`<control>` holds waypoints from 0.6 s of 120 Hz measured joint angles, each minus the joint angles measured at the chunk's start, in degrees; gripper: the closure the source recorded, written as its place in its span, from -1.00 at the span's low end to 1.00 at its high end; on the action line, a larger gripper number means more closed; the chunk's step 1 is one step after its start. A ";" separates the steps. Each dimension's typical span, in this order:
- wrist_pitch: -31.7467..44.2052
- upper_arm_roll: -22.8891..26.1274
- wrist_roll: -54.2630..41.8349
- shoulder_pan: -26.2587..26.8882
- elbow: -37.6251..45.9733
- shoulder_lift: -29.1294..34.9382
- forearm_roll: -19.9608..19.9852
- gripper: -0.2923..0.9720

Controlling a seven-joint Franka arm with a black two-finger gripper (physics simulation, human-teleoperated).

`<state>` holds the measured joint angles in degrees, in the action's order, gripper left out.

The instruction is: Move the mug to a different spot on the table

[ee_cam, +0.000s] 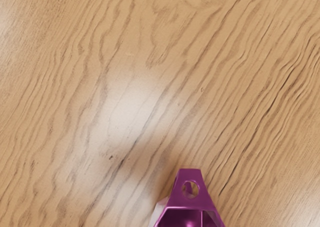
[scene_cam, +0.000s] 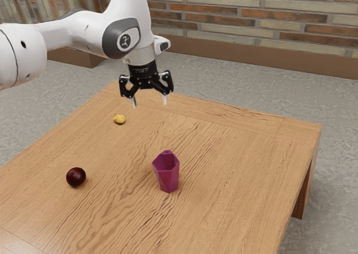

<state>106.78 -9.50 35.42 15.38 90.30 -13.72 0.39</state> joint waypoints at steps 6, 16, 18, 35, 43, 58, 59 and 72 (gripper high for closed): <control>1.45 0.00 0.73 0.02 0.18 -1.56 1.13 -0.51; 3.71 0.01 2.05 0.35 1.38 -2.71 2.61 -0.51; 4.26 0.01 2.31 0.42 1.75 -2.89 2.81 -0.51; 7.54 0.00 4.21 0.83 3.60 -5.17 3.75 -0.51; 8.78 -0.01 4.98 1.25 4.81 -6.53 3.93 -0.52; 11.00 -0.07 6.16 1.50 6.77 -8.69 3.92 -0.52; 11.10 -0.07 6.23 1.51 6.82 -8.79 3.91 -0.52; 12.14 -0.08 7.00 1.61 7.77 -9.72 3.87 -0.52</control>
<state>118.92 -9.58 42.43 17.00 98.07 -23.44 4.26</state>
